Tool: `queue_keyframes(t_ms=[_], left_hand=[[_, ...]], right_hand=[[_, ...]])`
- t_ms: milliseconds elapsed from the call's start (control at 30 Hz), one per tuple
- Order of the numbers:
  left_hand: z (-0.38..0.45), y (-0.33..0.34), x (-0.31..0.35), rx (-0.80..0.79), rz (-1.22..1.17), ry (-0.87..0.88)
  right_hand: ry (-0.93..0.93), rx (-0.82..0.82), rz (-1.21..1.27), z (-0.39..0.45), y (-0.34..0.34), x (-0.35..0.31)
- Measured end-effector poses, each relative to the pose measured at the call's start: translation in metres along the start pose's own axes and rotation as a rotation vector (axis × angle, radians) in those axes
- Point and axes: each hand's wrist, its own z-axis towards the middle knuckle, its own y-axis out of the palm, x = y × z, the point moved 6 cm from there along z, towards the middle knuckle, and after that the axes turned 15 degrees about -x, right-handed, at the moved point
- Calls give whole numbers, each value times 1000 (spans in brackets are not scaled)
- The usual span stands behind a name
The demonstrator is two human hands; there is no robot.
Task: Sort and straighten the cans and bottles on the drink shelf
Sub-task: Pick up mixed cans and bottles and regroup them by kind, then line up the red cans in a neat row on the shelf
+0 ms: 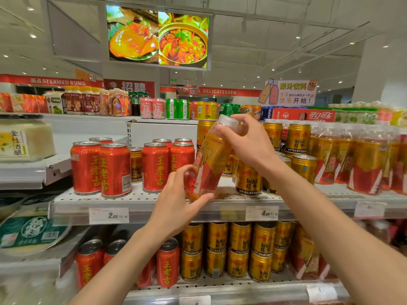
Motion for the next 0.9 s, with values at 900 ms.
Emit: queue_keyframes(t_ms=[900], left_hand=[[31,178,158,-71,-124,73]], right_hand=[[8,110,179,-108,-208,127]])
